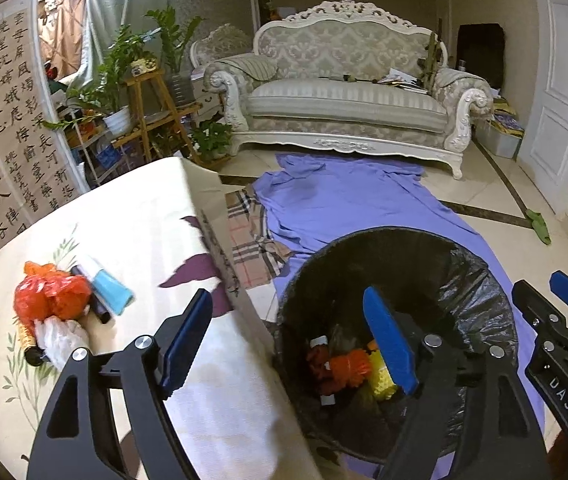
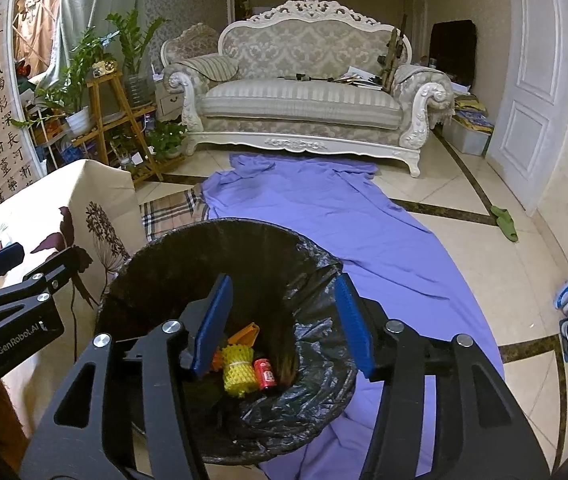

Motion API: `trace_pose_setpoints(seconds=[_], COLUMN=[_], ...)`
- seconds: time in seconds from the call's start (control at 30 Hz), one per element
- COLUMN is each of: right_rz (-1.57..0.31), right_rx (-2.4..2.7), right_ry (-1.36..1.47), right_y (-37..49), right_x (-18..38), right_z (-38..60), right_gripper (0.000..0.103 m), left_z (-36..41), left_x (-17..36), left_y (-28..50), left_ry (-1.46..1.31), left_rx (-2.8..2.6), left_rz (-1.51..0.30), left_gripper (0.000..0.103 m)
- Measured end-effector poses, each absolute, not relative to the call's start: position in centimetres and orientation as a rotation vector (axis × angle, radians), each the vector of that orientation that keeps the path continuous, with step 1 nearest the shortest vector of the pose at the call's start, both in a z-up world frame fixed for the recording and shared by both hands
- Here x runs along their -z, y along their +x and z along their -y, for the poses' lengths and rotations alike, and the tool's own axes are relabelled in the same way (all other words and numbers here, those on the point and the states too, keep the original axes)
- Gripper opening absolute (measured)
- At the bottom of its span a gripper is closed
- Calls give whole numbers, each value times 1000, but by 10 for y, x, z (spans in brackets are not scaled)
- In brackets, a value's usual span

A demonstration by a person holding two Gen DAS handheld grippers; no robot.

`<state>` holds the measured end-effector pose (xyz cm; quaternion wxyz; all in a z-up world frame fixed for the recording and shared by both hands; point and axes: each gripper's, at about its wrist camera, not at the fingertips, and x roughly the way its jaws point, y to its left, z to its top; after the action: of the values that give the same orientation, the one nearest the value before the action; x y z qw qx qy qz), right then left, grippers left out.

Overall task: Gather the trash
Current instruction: 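Move both tools back over the table toward the remaining items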

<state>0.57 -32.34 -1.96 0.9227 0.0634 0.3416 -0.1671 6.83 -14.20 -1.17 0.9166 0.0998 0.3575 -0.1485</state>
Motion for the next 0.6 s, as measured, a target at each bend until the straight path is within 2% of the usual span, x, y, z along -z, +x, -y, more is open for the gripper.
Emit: trace_pose_setpoints(seconds=[0.1, 0.6], right_rz=[-694, -699], right_rx=[330, 149], right_ry=[126, 70], right_y=[8, 38], right_x=[16, 5], right_z=[316, 236], right_gripper=[58, 58], left_z=[129, 32], left_x=[9, 0], left_y=[68, 72], left_ry=[192, 131], left_rx=[279, 86], left_rz=[-734, -746], left_gripper=[76, 76])
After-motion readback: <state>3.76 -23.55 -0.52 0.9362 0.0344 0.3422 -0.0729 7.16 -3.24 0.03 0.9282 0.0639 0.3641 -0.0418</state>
